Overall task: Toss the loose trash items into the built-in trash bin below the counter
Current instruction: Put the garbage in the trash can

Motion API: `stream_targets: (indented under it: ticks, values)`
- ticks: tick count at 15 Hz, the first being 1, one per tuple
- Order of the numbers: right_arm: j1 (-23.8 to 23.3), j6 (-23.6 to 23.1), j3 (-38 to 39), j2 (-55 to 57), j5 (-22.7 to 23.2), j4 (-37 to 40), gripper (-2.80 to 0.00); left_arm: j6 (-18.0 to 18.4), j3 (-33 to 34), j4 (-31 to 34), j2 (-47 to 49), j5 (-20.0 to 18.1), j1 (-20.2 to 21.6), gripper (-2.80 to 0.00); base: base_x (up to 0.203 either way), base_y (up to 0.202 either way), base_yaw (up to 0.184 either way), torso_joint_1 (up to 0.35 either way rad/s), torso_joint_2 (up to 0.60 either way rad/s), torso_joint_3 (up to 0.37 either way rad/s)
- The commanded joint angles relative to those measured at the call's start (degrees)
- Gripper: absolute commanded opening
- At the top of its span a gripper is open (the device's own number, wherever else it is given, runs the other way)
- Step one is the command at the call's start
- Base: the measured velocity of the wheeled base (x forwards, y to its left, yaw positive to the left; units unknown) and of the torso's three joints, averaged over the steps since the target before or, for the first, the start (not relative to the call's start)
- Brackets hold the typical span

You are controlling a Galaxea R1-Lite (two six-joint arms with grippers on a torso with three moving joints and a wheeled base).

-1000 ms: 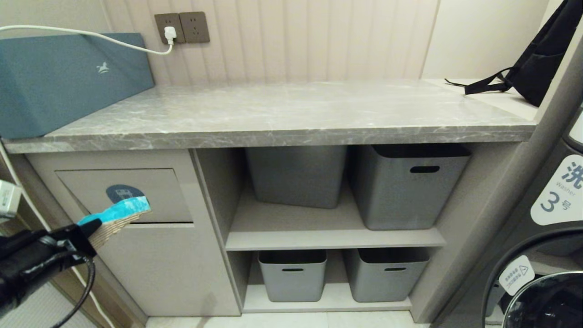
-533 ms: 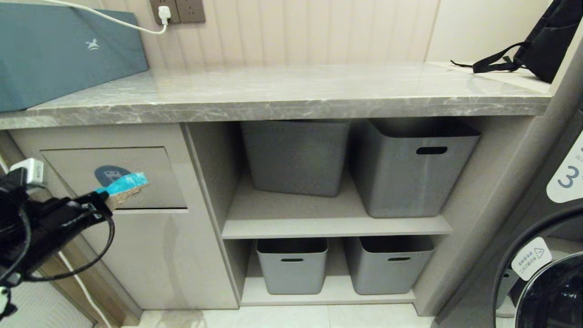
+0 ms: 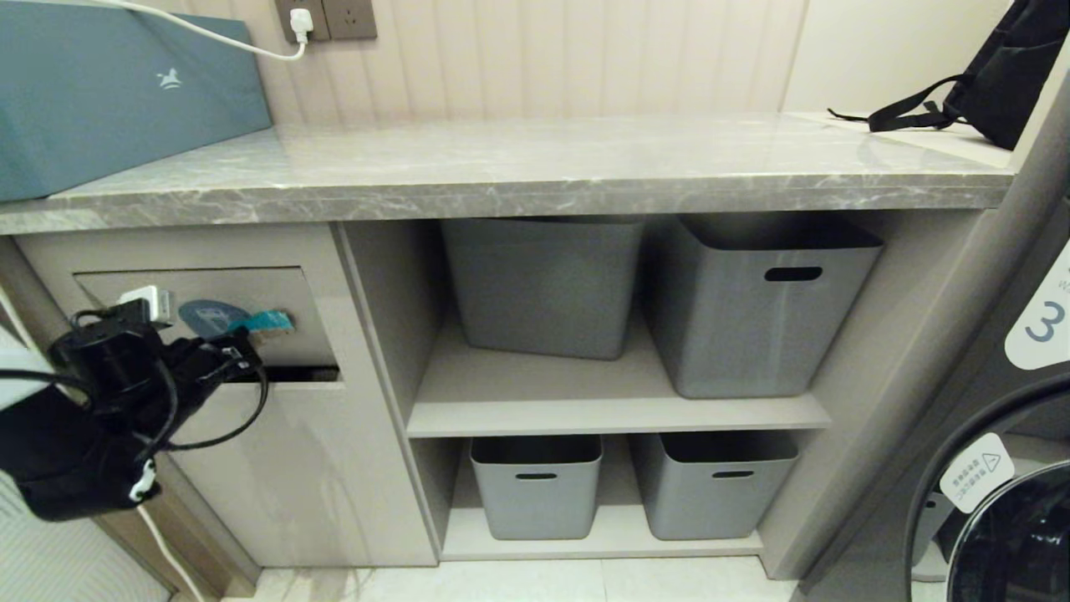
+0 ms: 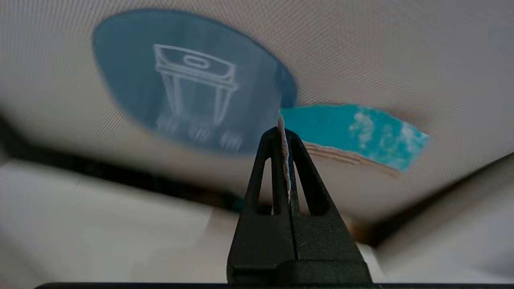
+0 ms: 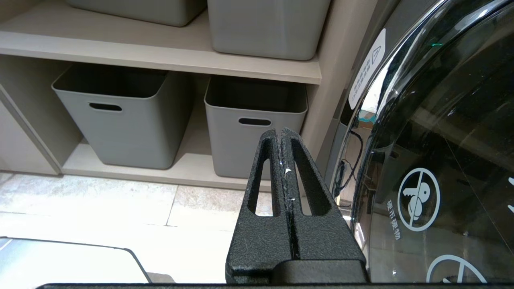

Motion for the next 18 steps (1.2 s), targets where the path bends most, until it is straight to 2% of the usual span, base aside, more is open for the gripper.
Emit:
stream_targets:
  ticks: [1, 6, 10, 11, 18]
  values:
    - [0.02, -0.04, -0.01, 0.09, 0.03, 0.04, -2.80, -0.03, -5.08, -0.65, 7.47, -0.04, 0.00, -2.80, 0.000, 0.000, 0.000, 0.000, 0.00, 0.000]
    - [0.02, -0.12, -0.01, 0.09, 0.03, 0.04, -2.80, -0.01, -10.84, -0.77, 12.82, -0.31, -0.10, -2.80, 0.000, 0.000, 0.000, 0.000, 0.00, 0.000]
    - [0.02, -0.12, -0.01, 0.09, 0.03, 0.04, -2.80, -0.01, -11.03, -0.69, 13.09, -0.31, -0.27, -2.80, 0.000, 0.000, 0.000, 0.000, 0.00, 0.000]
    - [0.02, -0.04, -0.01, 0.09, 0.03, 0.04, -2.80, 0.08, -11.15, -0.60, 13.21, -0.47, -0.27, 0.00, 0.000, 0.000, 0.000, 0.000, 0.00, 0.000]
    - [0.02, -0.29, -0.01, 0.09, 0.11, 0.04, -2.80, 0.08, -13.76, -0.42, 14.02, -0.75, -0.27, 0.00, 0.000, 0.000, 0.000, 0.000, 0.00, 0.000]
